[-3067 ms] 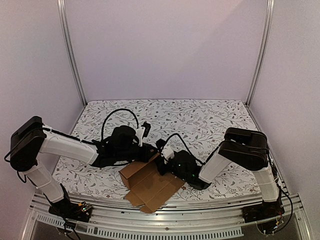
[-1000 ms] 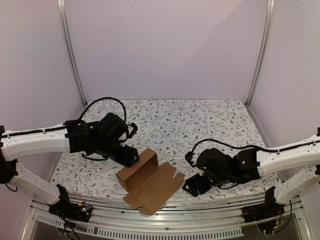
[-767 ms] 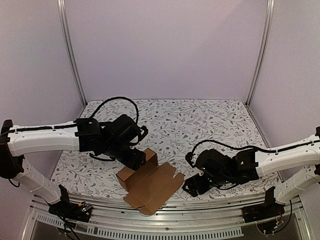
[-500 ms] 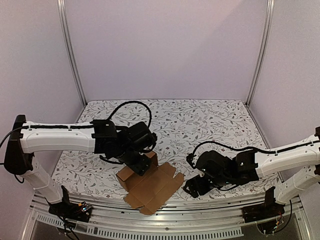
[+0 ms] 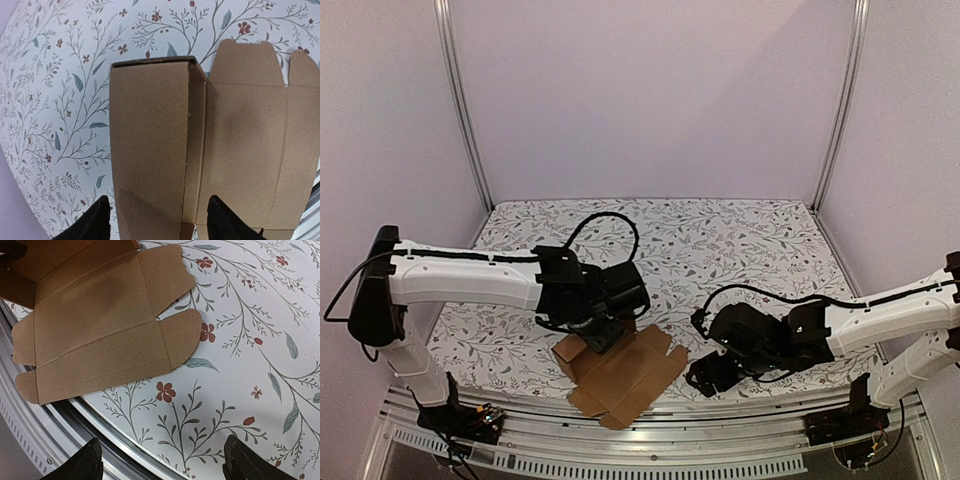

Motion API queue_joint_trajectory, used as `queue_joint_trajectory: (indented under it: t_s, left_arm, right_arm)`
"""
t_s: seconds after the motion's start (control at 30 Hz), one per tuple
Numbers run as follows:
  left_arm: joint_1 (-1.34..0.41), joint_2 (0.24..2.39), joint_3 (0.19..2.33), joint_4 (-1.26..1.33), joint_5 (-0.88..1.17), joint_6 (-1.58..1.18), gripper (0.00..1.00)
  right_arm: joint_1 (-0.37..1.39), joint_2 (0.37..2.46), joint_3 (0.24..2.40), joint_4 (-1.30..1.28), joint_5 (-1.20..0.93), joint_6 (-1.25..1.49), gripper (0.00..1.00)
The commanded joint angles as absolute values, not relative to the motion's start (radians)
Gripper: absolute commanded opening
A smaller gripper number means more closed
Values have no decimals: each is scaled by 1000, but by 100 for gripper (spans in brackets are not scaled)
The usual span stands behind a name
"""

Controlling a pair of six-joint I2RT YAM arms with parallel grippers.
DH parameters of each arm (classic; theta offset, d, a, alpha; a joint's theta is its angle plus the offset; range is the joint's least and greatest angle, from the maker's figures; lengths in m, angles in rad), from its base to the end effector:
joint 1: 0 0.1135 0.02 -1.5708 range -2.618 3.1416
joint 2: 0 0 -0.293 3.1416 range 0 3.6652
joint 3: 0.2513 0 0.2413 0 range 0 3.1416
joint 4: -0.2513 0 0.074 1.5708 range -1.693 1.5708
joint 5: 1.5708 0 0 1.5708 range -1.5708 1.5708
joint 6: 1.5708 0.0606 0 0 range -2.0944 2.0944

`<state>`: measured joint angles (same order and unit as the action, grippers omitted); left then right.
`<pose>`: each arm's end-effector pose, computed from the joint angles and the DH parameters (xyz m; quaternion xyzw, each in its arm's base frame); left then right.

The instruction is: Fold the paper box

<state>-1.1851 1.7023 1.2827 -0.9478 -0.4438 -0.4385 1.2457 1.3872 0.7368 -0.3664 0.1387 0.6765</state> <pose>0.1454 -0.2888 0.2375 0.3331 0.9118 0.0788 0.2270 0.0908 0.2431 0.1938 -0.2512 0.9263 0.1855 0.2109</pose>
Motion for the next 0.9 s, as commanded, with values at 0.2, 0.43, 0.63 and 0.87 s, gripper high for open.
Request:
queue_joint_trajectory:
  t_s: [0.2,0.43,0.63,0.87]
  left_arm:
    - [-1171,1727,1272,-930,-427,-405,49]
    - [-1130,1693,1224,-891,-397,-393,39]
    - [-1087,1660,1184,-858,-352,-377,33]
    - [-1024,1621,1141,-818,-292,-350,30]
  right_arm:
    - [1253,1397,729,-346,132,686,82]
    - [1253,1403,736,-346,127,686,82]
    - [1252,1421,755,-345,121,686,82]
    - [1253,1445,782,-315,123,715,82]
